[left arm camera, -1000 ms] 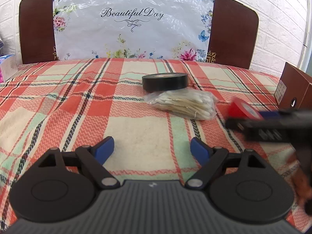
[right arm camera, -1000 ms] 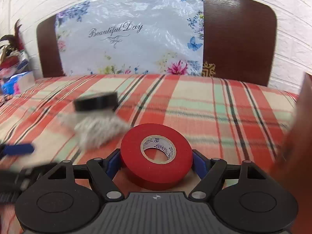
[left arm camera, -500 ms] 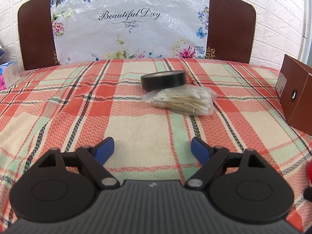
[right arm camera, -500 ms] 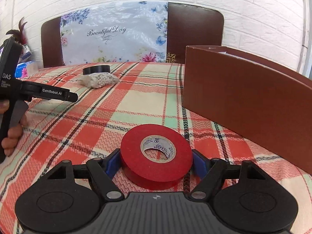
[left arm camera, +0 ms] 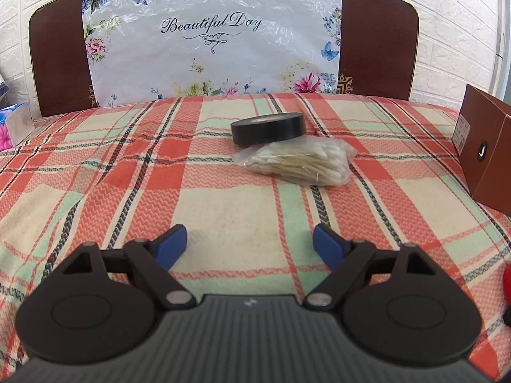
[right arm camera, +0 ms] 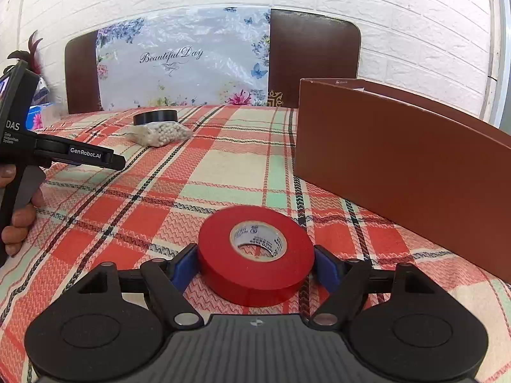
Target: Organize objects
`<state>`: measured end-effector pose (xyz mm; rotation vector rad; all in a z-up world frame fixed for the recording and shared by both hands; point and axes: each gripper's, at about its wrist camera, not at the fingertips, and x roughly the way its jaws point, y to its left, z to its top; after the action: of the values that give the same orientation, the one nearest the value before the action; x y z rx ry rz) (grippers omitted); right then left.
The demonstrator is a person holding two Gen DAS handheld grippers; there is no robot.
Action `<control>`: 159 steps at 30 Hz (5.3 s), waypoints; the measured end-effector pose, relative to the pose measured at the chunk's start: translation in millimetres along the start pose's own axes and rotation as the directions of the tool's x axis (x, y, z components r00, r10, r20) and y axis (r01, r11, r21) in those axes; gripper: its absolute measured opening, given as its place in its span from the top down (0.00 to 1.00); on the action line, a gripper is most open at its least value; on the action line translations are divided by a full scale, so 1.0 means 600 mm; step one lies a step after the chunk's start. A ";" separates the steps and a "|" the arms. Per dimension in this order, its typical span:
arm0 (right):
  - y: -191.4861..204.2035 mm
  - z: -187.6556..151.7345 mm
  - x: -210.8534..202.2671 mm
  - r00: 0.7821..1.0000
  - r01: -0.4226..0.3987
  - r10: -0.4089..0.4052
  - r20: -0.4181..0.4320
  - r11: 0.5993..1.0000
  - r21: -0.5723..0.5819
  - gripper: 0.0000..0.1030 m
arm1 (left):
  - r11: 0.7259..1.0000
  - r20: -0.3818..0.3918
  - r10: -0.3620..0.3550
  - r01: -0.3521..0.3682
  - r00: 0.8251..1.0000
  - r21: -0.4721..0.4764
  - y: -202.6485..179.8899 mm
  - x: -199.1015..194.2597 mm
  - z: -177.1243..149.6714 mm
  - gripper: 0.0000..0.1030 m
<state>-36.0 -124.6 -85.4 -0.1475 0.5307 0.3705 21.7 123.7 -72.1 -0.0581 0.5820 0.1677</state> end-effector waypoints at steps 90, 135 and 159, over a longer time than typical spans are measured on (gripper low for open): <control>-0.024 0.033 -0.045 0.990 0.069 -0.077 0.115 0.995 0.073 0.32 | 0.934 -0.216 -0.323 0.347 0.921 0.081 -0.224 -0.074 0.066 0.60; 0.190 0.195 0.242 0.986 -0.160 0.168 0.005 0.948 -0.276 0.26 | 0.994 0.031 0.010 -0.007 0.999 -0.109 0.096 -0.012 0.012 0.35; 0.081 0.031 0.008 0.991 -0.134 0.131 -0.036 0.988 -0.080 0.45 | 0.999 0.000 0.042 -0.042 0.999 -0.032 0.078 -0.009 0.014 0.29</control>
<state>-42.1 -73.9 -74.1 -0.1983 0.5576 0.5206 13.7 169.8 -62.7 -0.0772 0.5798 0.2177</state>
